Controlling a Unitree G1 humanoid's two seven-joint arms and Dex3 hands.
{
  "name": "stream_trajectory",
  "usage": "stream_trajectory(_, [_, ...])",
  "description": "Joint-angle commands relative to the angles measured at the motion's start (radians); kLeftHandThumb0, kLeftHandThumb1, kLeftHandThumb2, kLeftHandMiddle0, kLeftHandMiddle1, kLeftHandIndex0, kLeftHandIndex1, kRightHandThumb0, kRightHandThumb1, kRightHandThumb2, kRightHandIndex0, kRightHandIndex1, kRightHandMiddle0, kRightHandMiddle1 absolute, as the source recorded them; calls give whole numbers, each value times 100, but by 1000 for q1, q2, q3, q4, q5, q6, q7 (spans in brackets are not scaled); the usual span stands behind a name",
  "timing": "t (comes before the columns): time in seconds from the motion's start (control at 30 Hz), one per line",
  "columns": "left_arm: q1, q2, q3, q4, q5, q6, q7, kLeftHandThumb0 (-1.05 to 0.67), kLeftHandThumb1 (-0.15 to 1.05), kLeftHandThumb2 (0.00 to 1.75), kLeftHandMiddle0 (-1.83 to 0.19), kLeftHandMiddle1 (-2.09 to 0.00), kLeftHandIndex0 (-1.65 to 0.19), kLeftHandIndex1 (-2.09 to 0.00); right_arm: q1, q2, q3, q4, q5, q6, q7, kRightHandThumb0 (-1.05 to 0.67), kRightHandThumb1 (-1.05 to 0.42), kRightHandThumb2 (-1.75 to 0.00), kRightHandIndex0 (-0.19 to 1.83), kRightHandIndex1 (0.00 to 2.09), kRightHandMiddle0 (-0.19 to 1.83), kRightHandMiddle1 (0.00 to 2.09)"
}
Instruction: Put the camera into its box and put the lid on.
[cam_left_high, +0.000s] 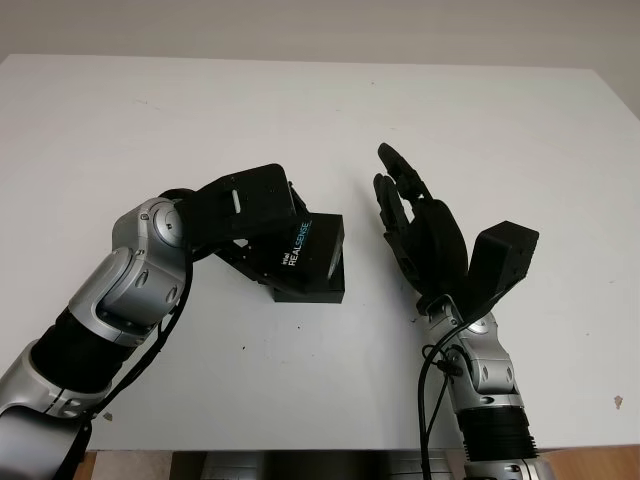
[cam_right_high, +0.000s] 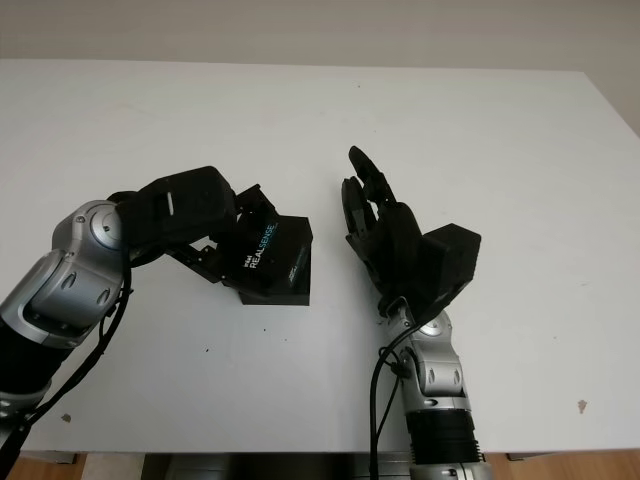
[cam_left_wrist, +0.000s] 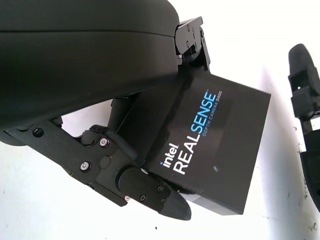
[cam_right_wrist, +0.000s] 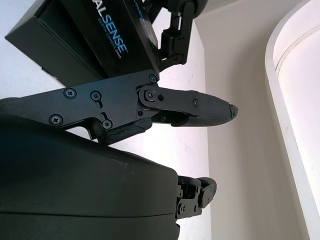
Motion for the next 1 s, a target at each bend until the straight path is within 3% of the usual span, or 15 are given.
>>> stream_trajectory(0.0, [-3,-19,-41,-13,-15,35,-25,-43,105,23,-42,-208,19,-147,-1,3,0,-8,1,-4,-1,-58,-105,-46,1,5,-4,34])
stream_trajectory(0.17, [-37,-49,-54,-15,-55,200,-25,-50,105,25,-44,-204,19,-140,1,4,2,-2,-5,-14,-2,-59,-105,-46,2,5,-5,36])
stream_trajectory(0.2, [-44,-55,-52,-21,-70,244,-24,-51,105,25,-34,-203,19,-122,1,5,3,-2,-6,-14,-2,-58,-105,-46,2,6,-5,37])
stream_trajectory(0.23, [-49,-60,-52,-32,-85,284,-22,-53,105,27,-14,-197,19,-79,1,6,3,-2,-7,-14,-3,-58,-105,-46,2,6,-5,37])
stream_trajectory(0.27, [-52,-69,-43,-43,-106,330,-17,-54,105,28,-3,-188,19,-57,1,7,2,-1,-6,-15,-2,-58,-105,-46,2,6,-5,38])
stream_trajectory(0.33, [-61,-76,-30,-66,-154,408,-14,-55,105,34,15,-139,18,-23,2,9,2,1,-4,-18,0,-59,-105,-46,2,5,-5,39])
stream_trajectory(0.4, [-64,-75,-22,-90,-196,452,-6,-56,105,37,18,-112,18,-24,2,8,2,4,-4,-24,3,-59,-105,-45,2,5,-6,40])
stream_trajectory(0.47, [-54,-56,-24,-107,-224,422,0,-57,105,39,19,-97,17,-6,2,8,2,5,-4,-25,3,-59,-105,-46,1,5,-7,41])
stream_trajectory(0.53, [-33,-25,-26,-121,-247,345,-3,-58,105,42,19,-101,9,-6,2,10,1,2,-6,-17,-6,-59,-105,-46,2,6,-7,42])
stream_trajectory(0.57, [-27,-14,-29,-125,-255,320,-3,-60,105,43,19,-119,5,-9,2,11,1,2,-6,-17,-8,-59,-105,-45,2,6,-6,43])
stream_trajectory(0.63, [-33,2,-40,-139,-271,312,0,-61,105,43,19,-123,6,-9,2,9,3,5,-6,-22,-5,-59,-105,-45,2,6,-7,44])
stream_trajectory(0.7, [-51,16,-64,-152,-281,331,2,-61,105,41,19,-97,16,-3,2,10,3,7,-4,-26,-2,-60,-105,-45,2,5,-8,46])
stream_trajectory(0.77, [-69,33,-94,-161,-283,337,-1,-61,105,41,19,-30,18,-1,3,12,3,6,-4,-27,-3,-60,-105,-45,2,5,-9,46])
stream_trajectory(0.8, [-77,38,-107,-164,-285,344,1,-61,105,40,19,-15,19,0,3,12,5,7,-6,-29,-5,-59,-105,-45,2,6,-9,47])
stream_trajectory(0.97, [-91,63,-152,-166,-288,314,4,-59,105,37,19,0,19,0,5,13,8,7,-12,-33,-11,-59,-105,-46,3,6,-9,49])
